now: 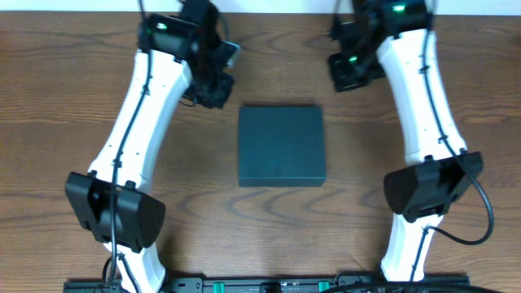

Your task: Pack container

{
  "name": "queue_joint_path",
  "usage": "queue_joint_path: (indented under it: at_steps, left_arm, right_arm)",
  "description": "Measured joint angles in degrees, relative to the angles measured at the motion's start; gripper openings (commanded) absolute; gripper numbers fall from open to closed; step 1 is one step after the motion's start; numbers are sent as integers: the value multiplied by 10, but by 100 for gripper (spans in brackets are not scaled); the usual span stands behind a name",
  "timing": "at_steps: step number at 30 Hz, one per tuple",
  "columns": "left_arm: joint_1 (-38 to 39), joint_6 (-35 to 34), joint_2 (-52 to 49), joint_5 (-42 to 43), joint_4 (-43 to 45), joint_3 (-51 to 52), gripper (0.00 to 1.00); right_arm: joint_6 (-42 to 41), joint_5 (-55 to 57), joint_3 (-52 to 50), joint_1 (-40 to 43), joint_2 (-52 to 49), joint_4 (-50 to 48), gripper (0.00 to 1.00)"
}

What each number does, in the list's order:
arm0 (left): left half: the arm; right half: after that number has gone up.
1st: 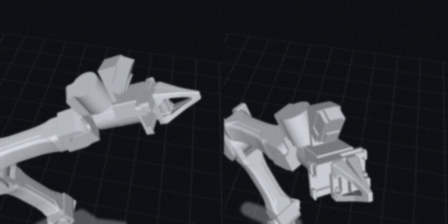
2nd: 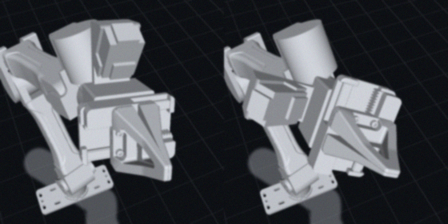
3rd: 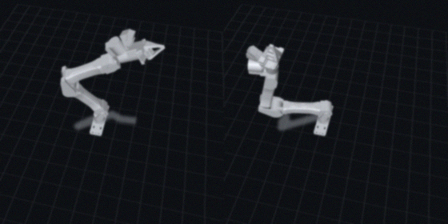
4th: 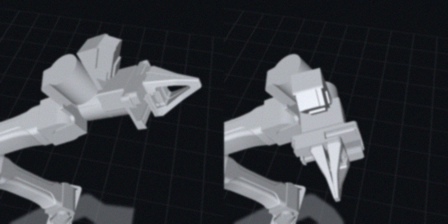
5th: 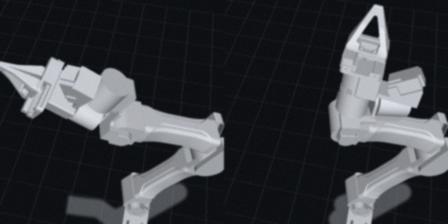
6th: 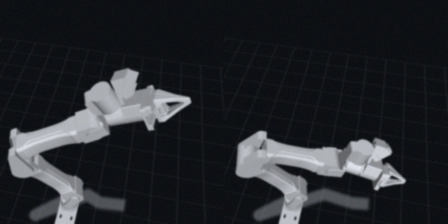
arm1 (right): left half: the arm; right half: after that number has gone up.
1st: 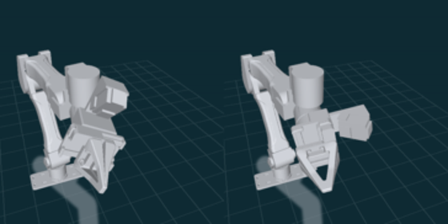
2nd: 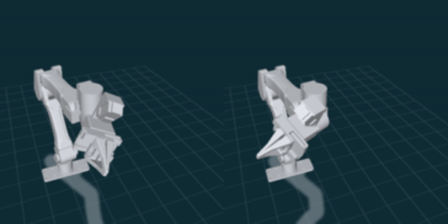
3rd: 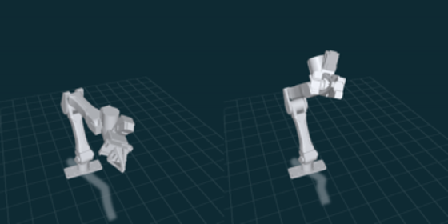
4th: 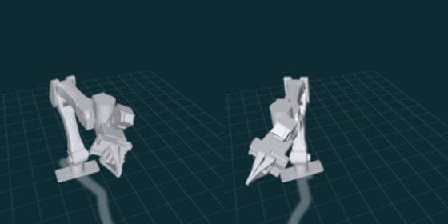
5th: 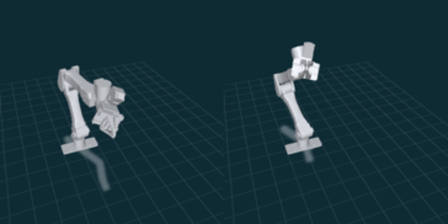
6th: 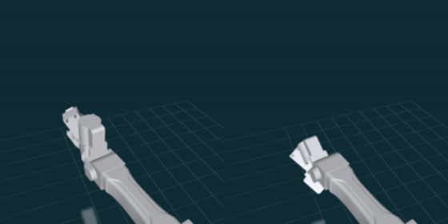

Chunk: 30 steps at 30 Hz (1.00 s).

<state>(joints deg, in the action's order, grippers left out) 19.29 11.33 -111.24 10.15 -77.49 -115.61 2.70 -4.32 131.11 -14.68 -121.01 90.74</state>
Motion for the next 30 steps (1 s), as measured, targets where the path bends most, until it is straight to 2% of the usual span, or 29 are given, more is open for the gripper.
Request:
queue_joint_path:
  at_steps: [5, 12, 30]
  left_arm:
    - [37, 0, 0, -7, 33, 0, 6]
    - [52, 0, 0, -14, 89, 25, 6]
    - [61, -9, 0, -16, 165, 144, 6]
  right_arm:
    - [-5, 15, 0, -42, 0, 0, 1]
    - [-9, 30, -8, -60, 0, 9, 1]
    - [-27, 39, -202, -76, 1, -56, 1]
